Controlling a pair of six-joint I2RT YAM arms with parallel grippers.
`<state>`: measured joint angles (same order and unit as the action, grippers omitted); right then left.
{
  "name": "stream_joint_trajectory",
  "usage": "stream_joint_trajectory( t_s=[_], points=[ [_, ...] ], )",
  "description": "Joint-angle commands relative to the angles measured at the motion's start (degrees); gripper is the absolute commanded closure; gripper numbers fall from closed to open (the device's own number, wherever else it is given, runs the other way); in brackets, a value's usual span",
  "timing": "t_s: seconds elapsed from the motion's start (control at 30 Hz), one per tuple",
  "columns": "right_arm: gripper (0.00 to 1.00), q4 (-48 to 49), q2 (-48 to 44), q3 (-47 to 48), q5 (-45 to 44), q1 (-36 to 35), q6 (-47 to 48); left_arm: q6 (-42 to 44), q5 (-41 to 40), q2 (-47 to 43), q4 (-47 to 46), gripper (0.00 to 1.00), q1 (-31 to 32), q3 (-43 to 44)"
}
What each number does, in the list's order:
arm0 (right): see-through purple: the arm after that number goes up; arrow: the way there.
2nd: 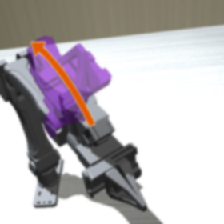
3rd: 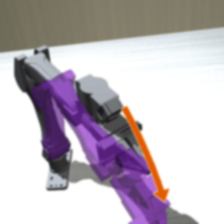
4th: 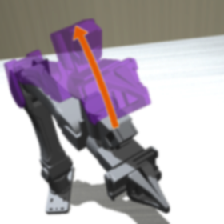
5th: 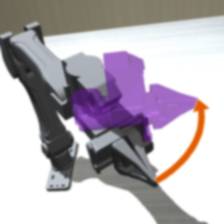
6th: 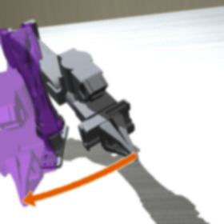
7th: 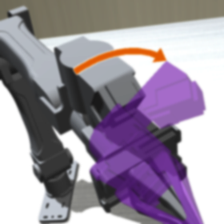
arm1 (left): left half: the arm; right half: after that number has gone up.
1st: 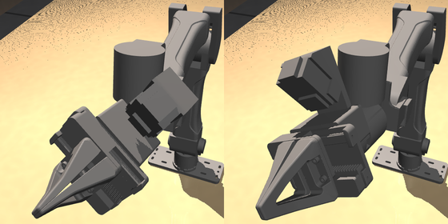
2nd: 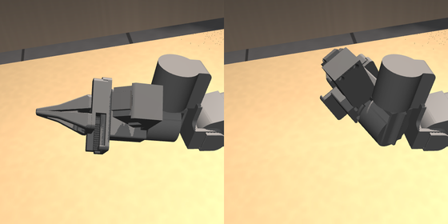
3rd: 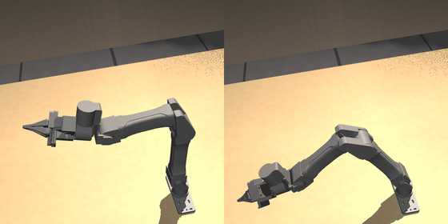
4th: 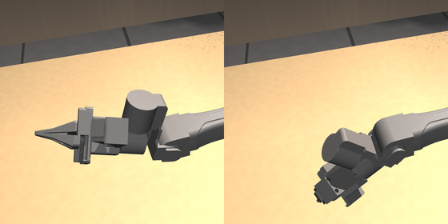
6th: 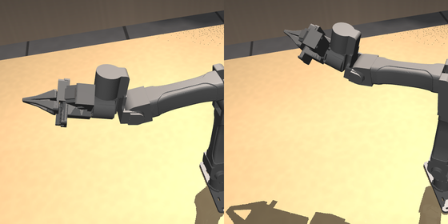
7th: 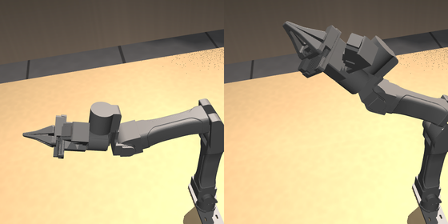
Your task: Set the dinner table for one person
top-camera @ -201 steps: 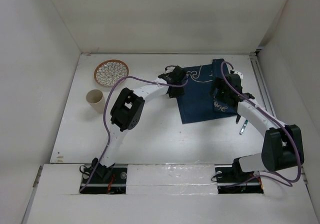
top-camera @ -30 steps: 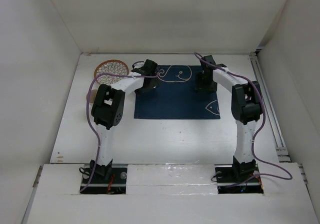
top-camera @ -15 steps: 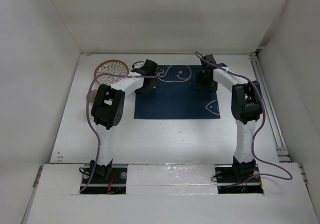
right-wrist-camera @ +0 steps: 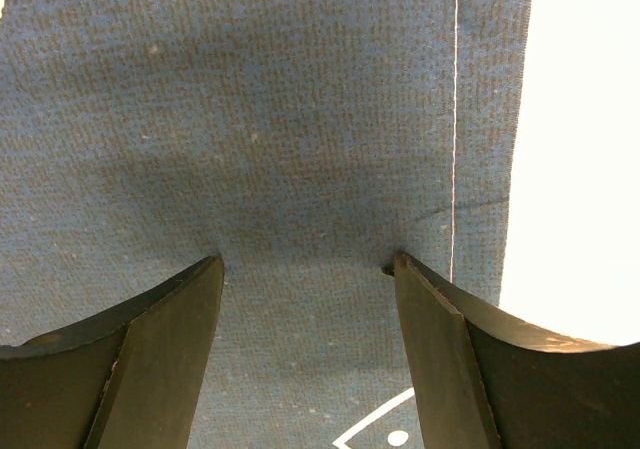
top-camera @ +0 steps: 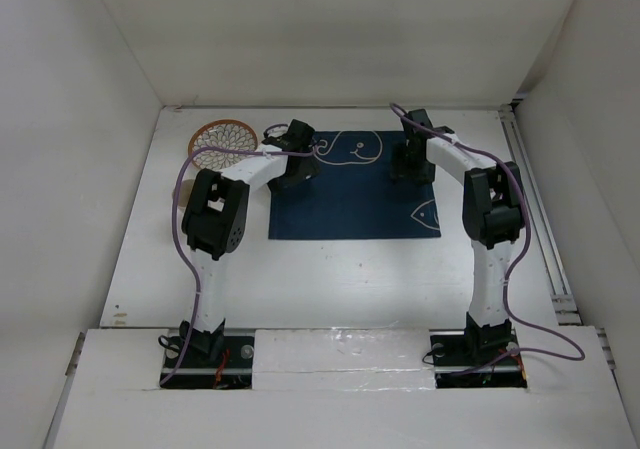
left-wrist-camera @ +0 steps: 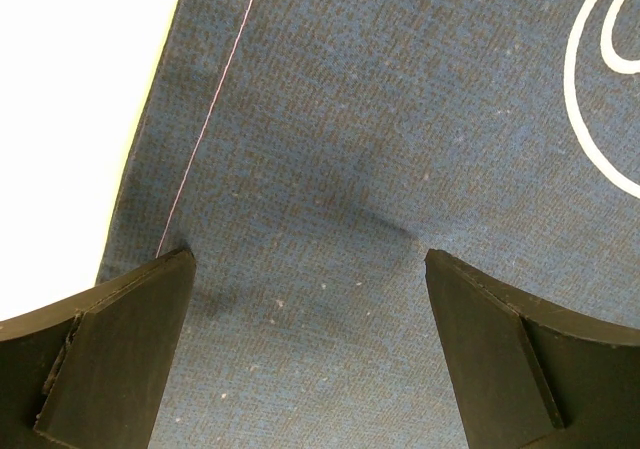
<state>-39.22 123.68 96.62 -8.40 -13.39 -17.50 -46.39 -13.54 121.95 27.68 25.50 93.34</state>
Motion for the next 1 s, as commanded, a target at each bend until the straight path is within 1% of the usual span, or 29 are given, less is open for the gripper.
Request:
stream_joint_trajectory(
  t_s=[0.0,0.2,0.23,0.3,0.33,0.43,0.47,0.5,0.57,0.6,0.63,0.7,0.73,0.77,0.83,0.87,0.97],
  points=[
    [0.26,0.5,-2.7,2.2,0.0,0.6,0.5,0.0,-0.1,-4.4,2.8,0.00,-0.3,-0.3],
    [0.26,1.0,-5.6,2.3,0.6,0.6,0.5,0.0,-0.1,-5.7,4.9,0.00,-0.3,4.2],
    [0.26,1.0,-5.6,3.0,0.6,0.6,0.5,0.0,-0.1,-5.7,6.1,0.00,-0.3,7.4],
    [0.26,1.0,-7.0,3.8,0.6,0.6,0.5,0.6,-0.6,-5.7,7.6,0.00,-0.3,10.8],
    [0.26,0.4,-7.0,4.6,0.6,0.6,0.5,0.6,-1.5,-5.7,8.5,0.00,-0.3,14.7],
    [0.26,0.4,-10.3,5.3,0.6,-0.6,0.5,1.6,-2.1,-5.1,11.5,0.00,-0.3,20.9],
    [0.26,0.4,-11.3,5.3,0.6,-1.2,0.5,2.5,-2.1,-5.1,12.0,0.00,-1.1,24.9],
    [0.26,2.1,-14.1,3.9,0.6,-1.9,0.5,3.1,-2.1,-5.1,12.7,0.00,-1.8,26.8],
    [0.26,4.3,-19.1,0.9,1.2,-3.7,0.5,3.8,-0.5,-6.5,12.2,0.00,-5.6,30.1],
    [0.26,4.3,-20.7,-0.2,1.2,-4.4,0.5,4.5,-0.5,-6.5,11.5,0.00,-7.5,30.1],
    [0.26,5.0,-22.1,-1.2,1.2,-5.2,0.5,5.2,4.3,-7.3,10.3,0.00,-12.2,30.1],
    [0.26,5.7,-24.6,-3.2,0.7,-7.8,0.5,5.8,9.6,-8.1,8.5,0.00,-17.1,29.5],
    [0.26,6.3,-26.7,-5.0,0.7,-8.7,0.5,6.4,10.4,-8.9,8.5,0.00,-19.1,28.7],
    [0.26,6.3,-27.6,-6.0,0.7,-9.4,0.5,6.4,10.4,-8.9,8.5,0.00,-22.7,28.1],
    [0.26,6.9,-29.8,-8.7,0.7,-11.2,0.5,7.6,11.0,-9.5,8.5,0.00,-26.4,26.5],
    [0.26,8.1,-30.4,-9.6,1.2,-11.8,0.5,8.2,11.6,-9.5,8.5,0.00,-29.9,25.8],
    [0.26,10.5,-32.1,-12.7,2.9,-14.3,0.0,10.9,13.1,-6.7,10.5,0.00,-34.4,25.8]
  ],
)
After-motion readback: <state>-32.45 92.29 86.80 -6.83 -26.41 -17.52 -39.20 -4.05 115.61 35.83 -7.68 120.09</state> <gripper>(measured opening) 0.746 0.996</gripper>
